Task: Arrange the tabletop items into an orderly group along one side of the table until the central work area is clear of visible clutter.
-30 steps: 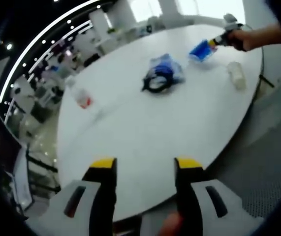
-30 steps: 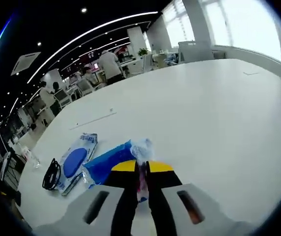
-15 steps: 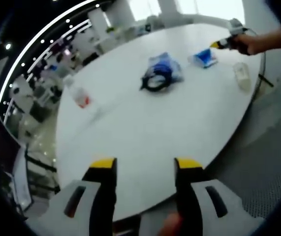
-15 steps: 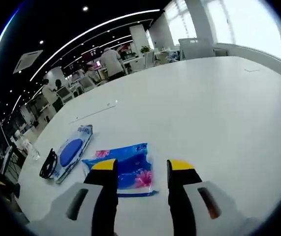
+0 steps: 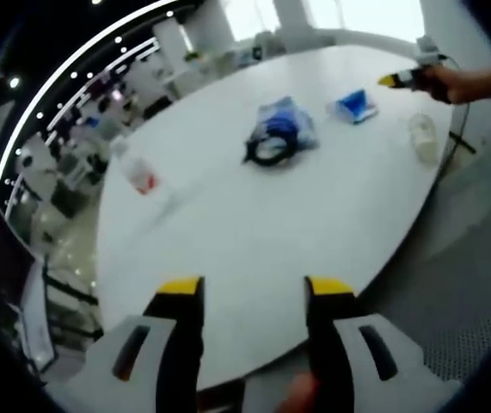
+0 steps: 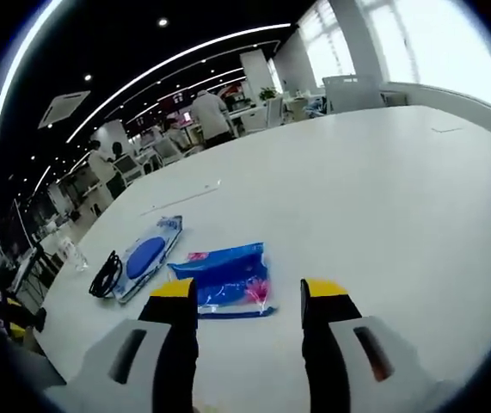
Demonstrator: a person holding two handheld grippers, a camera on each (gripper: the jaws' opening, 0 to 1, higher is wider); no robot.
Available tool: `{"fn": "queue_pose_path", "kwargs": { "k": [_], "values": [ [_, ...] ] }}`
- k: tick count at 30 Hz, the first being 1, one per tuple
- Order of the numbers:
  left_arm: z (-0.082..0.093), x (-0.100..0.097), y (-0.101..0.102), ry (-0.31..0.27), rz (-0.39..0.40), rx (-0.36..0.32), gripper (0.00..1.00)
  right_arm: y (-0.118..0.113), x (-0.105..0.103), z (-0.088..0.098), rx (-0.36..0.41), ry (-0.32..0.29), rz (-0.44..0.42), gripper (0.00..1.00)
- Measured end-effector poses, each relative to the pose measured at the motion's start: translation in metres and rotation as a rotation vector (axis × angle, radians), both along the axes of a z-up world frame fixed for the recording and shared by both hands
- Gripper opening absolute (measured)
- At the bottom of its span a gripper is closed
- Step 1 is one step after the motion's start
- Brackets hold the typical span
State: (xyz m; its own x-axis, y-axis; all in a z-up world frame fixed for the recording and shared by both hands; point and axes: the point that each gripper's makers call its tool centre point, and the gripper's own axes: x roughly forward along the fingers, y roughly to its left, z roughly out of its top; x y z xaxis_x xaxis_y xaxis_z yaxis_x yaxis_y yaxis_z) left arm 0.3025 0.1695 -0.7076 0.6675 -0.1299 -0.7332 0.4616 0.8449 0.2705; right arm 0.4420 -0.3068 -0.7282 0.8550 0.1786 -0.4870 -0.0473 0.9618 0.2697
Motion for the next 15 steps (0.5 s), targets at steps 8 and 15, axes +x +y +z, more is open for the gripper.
{"fn": "queue_pose_path", "kwargs": {
  "k": [8,15],
  "values": [
    [0.0,-0.001,-0.002,-0.005,-0.01,-0.005,0.43,0.009,-0.016,0.003,0.003,-0.002,0.043,0.48],
    [0.001,-0.002,-0.003,-0.009,-0.012,-0.009,0.43,0.022,-0.028,0.001,0.007,0.005,0.094,0.47]
  ]
}}
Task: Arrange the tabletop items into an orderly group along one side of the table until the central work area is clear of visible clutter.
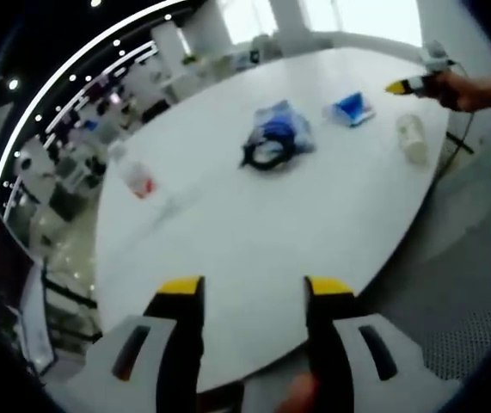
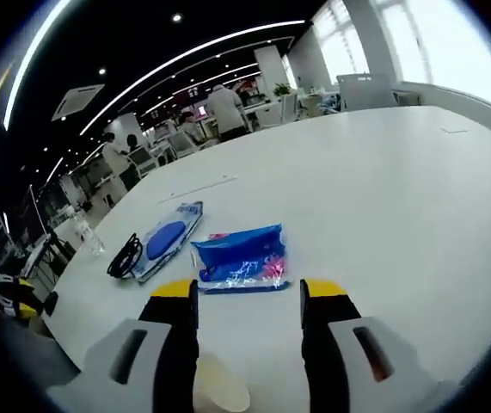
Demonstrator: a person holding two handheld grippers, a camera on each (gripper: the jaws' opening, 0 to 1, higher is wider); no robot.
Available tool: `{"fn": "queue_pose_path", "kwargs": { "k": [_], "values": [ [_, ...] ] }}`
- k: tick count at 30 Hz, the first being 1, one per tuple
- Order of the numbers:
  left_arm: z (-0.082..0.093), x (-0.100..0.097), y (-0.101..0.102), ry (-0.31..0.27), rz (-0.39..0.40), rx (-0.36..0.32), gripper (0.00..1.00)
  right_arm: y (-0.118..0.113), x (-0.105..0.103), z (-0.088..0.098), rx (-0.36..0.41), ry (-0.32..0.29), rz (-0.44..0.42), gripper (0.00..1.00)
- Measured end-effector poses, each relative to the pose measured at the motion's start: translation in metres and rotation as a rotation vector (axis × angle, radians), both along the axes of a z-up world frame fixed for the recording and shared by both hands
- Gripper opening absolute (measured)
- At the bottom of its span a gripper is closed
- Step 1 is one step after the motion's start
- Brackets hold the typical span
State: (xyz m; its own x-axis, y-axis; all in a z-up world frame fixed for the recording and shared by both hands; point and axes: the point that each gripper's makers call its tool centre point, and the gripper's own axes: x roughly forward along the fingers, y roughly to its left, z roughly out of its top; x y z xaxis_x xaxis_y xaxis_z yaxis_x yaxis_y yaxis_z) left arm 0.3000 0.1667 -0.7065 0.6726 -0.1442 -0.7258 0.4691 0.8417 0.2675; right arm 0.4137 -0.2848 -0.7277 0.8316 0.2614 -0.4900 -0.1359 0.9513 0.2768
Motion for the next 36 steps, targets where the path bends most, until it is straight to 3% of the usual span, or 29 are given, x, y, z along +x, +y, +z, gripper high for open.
{"fn": "queue_pose_path", "kwargs": {
  "k": [11,27,30,33,36],
  "values": [
    [0.002,0.0,0.002,-0.01,0.006,-0.009,0.43,0.025,-0.019,-0.005,-0.023,0.02,0.11,0.46],
    [0.003,0.0,0.002,-0.011,0.014,-0.023,0.43,0.058,-0.033,-0.014,0.036,0.058,0.233,0.42],
    [0.003,0.0,0.002,-0.011,0.014,-0.025,0.43,0.064,-0.039,-0.018,-0.015,0.064,0.282,0.42],
    [0.003,0.0,0.001,-0.01,0.014,-0.028,0.43,0.074,-0.044,-0.016,-0.017,0.05,0.317,0.47],
    [0.003,0.001,0.001,-0.009,0.015,-0.031,0.43,0.081,-0.048,-0.013,-0.067,0.028,0.364,0.56]
  ]
}}
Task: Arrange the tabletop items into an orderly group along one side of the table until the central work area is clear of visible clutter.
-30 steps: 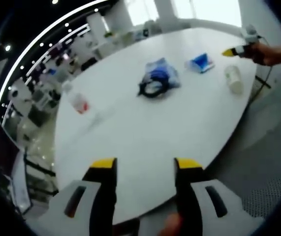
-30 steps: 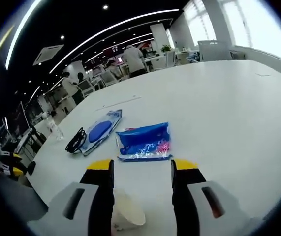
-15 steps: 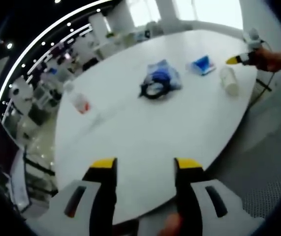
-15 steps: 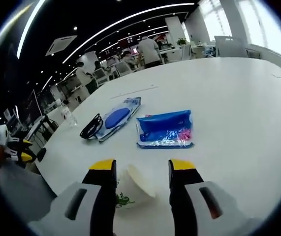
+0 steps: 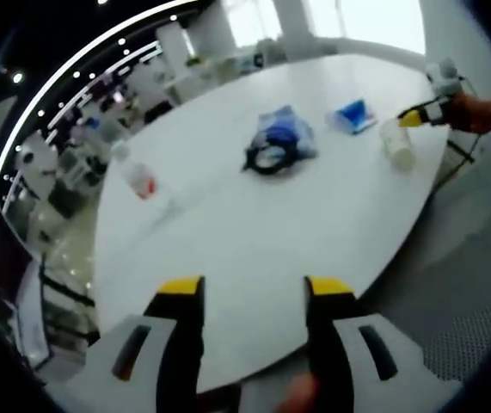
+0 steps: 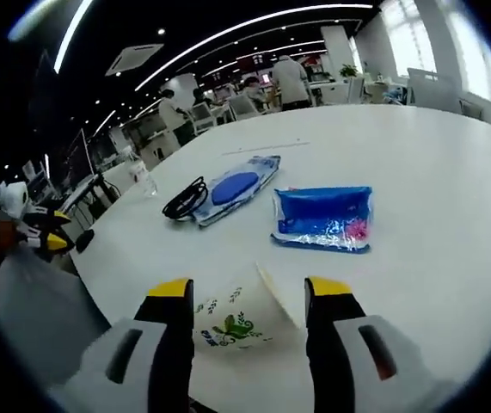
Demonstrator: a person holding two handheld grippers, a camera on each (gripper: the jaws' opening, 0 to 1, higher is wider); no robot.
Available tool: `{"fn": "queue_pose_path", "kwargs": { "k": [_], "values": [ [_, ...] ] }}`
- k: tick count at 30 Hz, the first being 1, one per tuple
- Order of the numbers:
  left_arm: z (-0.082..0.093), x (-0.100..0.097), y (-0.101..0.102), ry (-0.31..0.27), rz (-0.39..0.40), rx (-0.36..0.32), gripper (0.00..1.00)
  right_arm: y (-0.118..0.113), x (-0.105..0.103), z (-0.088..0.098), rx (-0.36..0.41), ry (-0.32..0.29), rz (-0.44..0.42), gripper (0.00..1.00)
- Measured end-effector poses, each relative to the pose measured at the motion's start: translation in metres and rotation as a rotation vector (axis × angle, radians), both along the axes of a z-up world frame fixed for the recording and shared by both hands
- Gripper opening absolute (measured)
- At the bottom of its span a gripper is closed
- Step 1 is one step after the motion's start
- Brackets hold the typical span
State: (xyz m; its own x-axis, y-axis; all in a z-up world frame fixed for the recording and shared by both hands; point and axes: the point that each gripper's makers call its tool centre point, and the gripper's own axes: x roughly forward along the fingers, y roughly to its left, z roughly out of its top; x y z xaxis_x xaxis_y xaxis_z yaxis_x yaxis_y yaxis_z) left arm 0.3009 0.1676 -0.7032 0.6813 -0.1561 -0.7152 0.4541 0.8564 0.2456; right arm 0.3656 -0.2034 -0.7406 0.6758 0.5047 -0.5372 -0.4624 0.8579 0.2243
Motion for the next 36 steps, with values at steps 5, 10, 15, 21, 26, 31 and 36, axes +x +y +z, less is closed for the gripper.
{"fn": "queue_pose_path", "kwargs": {
  "k": [5,10,15,21,26,31,36],
  "values": [
    [0.0,0.001,-0.001,0.0,-0.001,-0.003,0.43,0.008,-0.003,-0.013,-0.092,-0.009,0.12,0.72],
    [0.001,0.002,-0.001,-0.002,-0.005,-0.003,0.42,0.014,-0.009,-0.034,-0.219,0.006,0.215,0.8],
    [0.001,0.002,0.0,-0.005,0.0,-0.002,0.42,0.01,-0.011,-0.053,-0.326,0.028,0.24,0.81],
    [0.002,0.003,0.0,-0.009,0.004,-0.004,0.42,0.01,-0.006,-0.054,-0.321,0.02,0.202,0.63],
    [0.002,0.003,0.0,-0.007,0.005,-0.002,0.42,0.011,-0.004,-0.053,-0.308,0.028,0.185,0.61],
    [0.001,0.003,0.0,-0.004,0.007,-0.004,0.42,0.021,-0.001,-0.045,-0.307,0.008,0.201,0.57],
    [0.001,0.003,0.0,-0.004,0.007,-0.004,0.42,0.032,0.004,-0.039,-0.293,-0.001,0.211,0.54]
  ]
}}
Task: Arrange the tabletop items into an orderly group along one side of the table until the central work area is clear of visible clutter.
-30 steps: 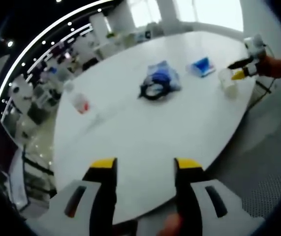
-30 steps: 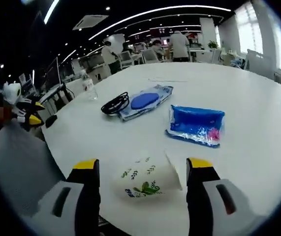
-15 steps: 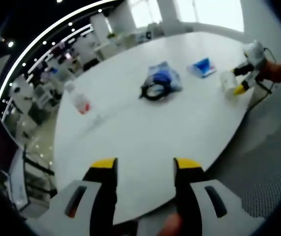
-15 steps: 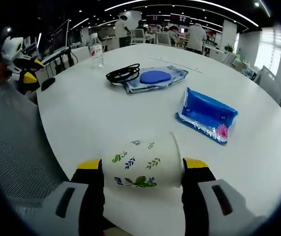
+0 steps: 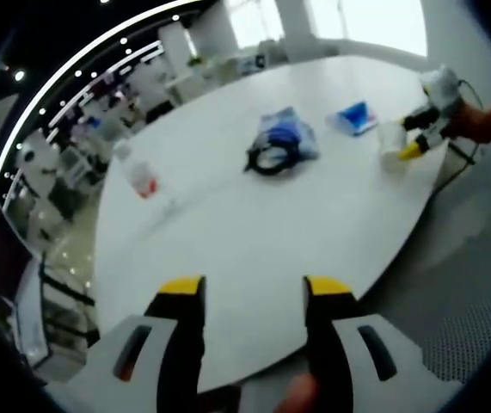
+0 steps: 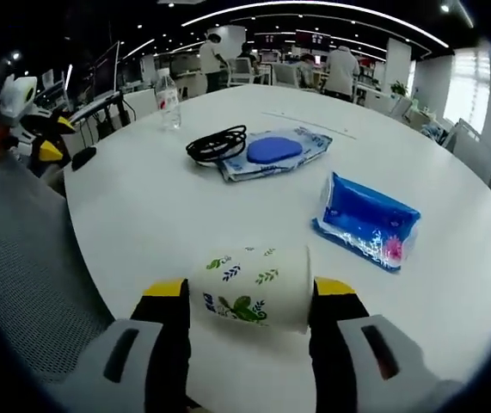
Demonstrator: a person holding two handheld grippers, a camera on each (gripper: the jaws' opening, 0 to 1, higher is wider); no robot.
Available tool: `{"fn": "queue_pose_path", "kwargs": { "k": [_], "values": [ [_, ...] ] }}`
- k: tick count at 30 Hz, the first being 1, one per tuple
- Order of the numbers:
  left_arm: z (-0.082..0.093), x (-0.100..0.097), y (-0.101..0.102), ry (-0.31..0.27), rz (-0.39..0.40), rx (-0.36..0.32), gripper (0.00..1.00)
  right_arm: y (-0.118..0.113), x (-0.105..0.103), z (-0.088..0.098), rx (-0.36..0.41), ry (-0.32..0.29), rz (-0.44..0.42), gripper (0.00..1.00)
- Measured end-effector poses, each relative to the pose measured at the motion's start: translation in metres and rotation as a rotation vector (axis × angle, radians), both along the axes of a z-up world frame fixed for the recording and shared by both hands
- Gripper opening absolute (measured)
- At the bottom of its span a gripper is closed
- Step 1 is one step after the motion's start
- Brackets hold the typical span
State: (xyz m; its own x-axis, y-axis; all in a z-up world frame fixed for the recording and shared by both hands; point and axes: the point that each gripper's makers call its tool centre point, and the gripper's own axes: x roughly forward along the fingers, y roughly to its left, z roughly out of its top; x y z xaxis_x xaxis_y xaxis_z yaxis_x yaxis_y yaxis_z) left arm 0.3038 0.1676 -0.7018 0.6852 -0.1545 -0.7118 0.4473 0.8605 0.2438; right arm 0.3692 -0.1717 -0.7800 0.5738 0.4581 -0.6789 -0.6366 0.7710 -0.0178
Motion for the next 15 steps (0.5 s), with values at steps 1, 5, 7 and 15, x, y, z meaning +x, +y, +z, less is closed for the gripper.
{"fn": "queue_pose_path", "kwargs": {
  "k": [1,5,7,15],
  "values": [
    [0.0,0.0,0.0,0.0,0.001,-0.002,0.42,0.002,0.0,0.001,0.001,-0.001,0.004,0.53],
    [0.0,0.0,0.001,0.0,0.005,-0.002,0.42,0.014,0.004,0.004,0.006,-0.007,0.021,0.53],
    [0.0,0.0,0.001,-0.001,0.006,-0.001,0.42,0.018,0.005,0.004,0.012,-0.003,0.03,0.53],
    [0.001,0.001,0.001,-0.002,0.01,-0.004,0.42,0.04,0.014,0.016,0.036,-0.019,0.051,0.53]
  ]
}}
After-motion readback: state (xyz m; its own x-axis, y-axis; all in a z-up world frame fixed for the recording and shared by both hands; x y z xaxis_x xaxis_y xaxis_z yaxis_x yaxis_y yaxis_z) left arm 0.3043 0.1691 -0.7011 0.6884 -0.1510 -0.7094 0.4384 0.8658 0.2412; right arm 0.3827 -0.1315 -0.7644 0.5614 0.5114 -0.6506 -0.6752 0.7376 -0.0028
